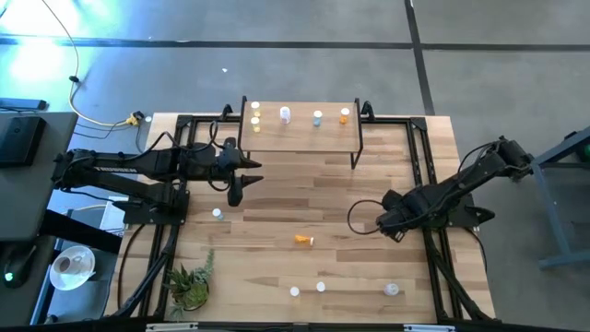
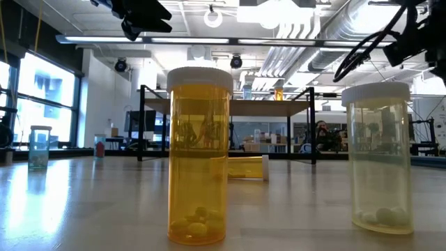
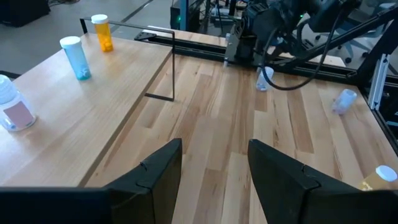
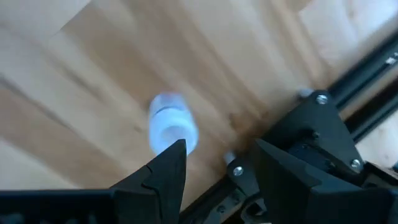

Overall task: Pick and place medicine bottles onto shelf by color
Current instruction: Put the top transparent pill bottle on the shelf aligned with the transparent pill bottle

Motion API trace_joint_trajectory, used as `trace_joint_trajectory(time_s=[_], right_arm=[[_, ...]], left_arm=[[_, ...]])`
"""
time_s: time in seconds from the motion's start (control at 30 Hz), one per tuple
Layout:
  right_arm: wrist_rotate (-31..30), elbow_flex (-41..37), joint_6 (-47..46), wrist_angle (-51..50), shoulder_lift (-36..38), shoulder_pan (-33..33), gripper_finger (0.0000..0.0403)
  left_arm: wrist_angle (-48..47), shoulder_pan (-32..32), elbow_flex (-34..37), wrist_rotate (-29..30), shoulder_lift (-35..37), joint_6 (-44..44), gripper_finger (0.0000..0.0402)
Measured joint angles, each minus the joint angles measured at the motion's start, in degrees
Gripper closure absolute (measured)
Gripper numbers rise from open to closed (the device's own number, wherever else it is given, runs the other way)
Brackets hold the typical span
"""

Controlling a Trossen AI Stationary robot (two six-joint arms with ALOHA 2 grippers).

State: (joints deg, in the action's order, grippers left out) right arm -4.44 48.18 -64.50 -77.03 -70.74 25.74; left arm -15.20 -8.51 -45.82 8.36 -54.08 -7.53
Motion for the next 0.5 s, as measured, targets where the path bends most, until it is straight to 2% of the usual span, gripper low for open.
trace_joint_trajectory(time_s=[0.27,0.4,0.5], right_arm=[[6.66,0.02,11.26,7.32,0.0,0.0,0.0231],[3.77,0.04,14.43,8.76,0.0,0.31,0.0231],[4.08,0.04,14.62,8.52,-0.1,0.28,0.0225]], left_arm=[[0.01,0.0,0.0,2.18,0.0,-1.88,0.0229],[0.0,-0.02,0.0,3.35,0.0,-1.95,0.0229],[0.0,-0.02,0.0,3.45,0.0,-1.95,0.0229]])
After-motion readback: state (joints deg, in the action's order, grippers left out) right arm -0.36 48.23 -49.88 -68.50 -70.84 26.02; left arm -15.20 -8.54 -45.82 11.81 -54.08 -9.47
